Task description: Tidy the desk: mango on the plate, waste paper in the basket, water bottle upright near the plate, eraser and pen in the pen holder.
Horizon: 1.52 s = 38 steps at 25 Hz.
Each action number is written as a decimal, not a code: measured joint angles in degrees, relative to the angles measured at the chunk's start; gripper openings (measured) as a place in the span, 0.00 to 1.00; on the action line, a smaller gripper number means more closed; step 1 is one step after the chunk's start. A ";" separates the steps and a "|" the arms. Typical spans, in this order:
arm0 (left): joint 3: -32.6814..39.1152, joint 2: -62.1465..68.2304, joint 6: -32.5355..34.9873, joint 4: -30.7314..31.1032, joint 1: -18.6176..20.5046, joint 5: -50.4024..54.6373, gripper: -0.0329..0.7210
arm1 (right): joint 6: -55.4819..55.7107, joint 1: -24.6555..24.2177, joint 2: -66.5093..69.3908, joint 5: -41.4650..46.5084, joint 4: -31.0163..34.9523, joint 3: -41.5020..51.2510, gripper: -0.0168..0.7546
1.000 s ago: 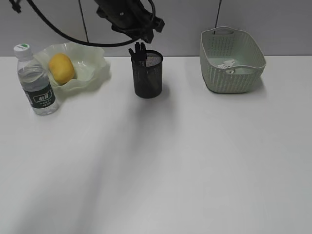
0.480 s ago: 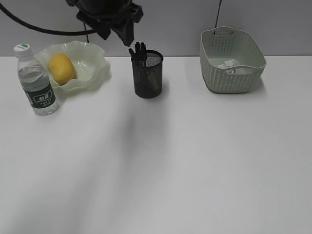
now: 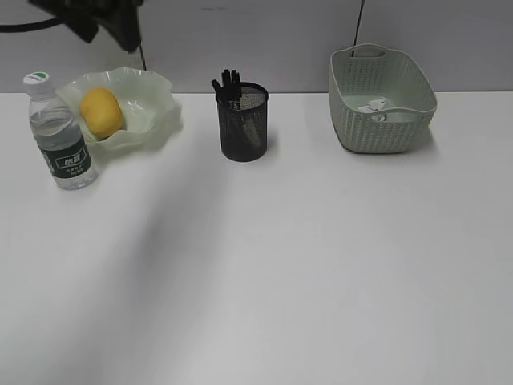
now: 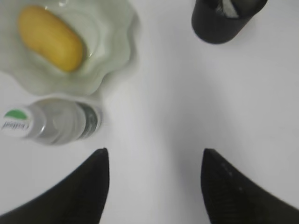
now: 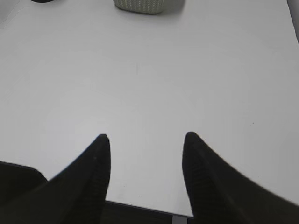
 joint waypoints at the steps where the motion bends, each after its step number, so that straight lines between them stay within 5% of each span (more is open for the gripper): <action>1: 3.10 -2.32 0.08 0.00 1.08 0.06 0.67 | 0.00 0.00 0.00 0.00 0.00 0.00 0.55; 12: 36.80 -31.39 1.93 -1.00 14.99 -5.72 0.67 | 0.00 0.00 0.00 0.00 0.00 0.00 0.55; 20: 54.40 -59.26 1.93 -2.66 16.47 -8.44 0.67 | 0.05 0.00 0.00 0.00 0.00 0.00 0.55; 30: 61.67 -91.12 1.93 -2.82 16.47 -1.55 0.67 | -0.07 0.00 0.00 -0.02 0.19 0.00 0.55; 38: 63.30 -100.73 1.93 -3.52 16.47 0.29 0.68 | -3.33 0.00 0.00 -0.06 3.46 0.00 0.55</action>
